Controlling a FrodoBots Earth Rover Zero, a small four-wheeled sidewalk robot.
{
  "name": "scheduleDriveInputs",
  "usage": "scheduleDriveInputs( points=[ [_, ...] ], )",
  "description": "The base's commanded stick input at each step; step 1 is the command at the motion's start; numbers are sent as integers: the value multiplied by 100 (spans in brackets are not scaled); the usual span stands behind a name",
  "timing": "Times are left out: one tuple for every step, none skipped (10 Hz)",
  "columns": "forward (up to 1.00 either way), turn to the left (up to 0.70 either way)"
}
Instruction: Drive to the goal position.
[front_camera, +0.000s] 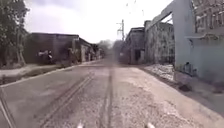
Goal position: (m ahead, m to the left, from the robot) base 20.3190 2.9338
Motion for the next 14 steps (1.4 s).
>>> scheduleDriveInputs(
  points=[
    [70,1],
    [70,1],
    [70,1],
    [70,1],
    [70,1],
    [70,1],
    [70,1],
    [70,1],
    [70,1],
    [70,1],
    [70,1],
    [70,1],
    [70,1],
    [70,3]
  ],
)
